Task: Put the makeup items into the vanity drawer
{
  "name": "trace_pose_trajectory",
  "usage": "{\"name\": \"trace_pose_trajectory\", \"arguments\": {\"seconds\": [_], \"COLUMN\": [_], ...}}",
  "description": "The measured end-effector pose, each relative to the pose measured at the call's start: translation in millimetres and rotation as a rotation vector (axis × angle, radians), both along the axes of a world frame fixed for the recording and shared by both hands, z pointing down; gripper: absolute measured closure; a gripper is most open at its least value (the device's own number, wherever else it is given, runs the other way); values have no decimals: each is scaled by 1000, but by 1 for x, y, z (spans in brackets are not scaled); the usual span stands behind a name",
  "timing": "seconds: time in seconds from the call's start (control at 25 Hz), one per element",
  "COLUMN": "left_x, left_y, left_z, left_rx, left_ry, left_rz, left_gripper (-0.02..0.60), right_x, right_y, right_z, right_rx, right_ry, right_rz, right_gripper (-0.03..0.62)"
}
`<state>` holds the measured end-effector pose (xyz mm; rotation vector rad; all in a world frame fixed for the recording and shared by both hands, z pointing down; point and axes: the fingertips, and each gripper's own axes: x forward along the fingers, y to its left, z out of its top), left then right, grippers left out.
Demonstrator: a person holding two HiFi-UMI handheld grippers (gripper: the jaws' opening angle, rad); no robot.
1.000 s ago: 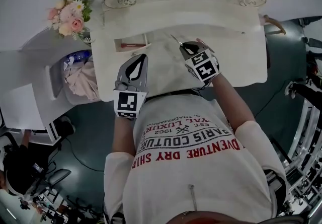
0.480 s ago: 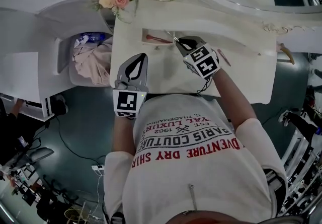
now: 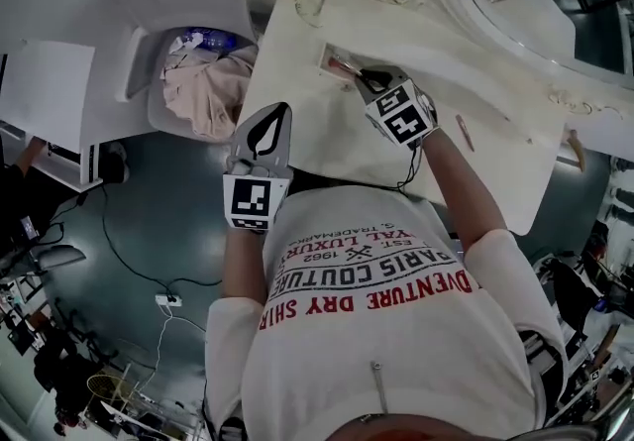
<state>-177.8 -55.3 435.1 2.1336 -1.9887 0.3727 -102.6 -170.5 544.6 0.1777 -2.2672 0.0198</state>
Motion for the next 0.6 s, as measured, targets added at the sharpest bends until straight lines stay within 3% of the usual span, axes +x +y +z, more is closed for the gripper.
{"name": "trace_pose_trajectory", "arguments": {"seconds": [0.2, 0.24, 0.32, 0.6], "left_x": [-10, -11, -11, -2], "left_y": [12, 13, 14, 5], "left_z": [3, 3, 2, -1], "left_rx": [-11, -10, -6, -1], "left_ry": [8, 8, 9, 9], "left_rz": [-35, -38, -38, 6], "left_gripper": [574, 574, 574, 574], "right_x": [-9, -10, -10, 5], "right_y": [0, 1, 3, -4], "right_z": [0, 0, -2, -12], "right_rx": [40, 26, -14, -46], "right_ry": [16, 4, -26, -69], "right_rz": [-17, -9, 19, 118], "right_gripper": [549, 548, 487, 479]}}
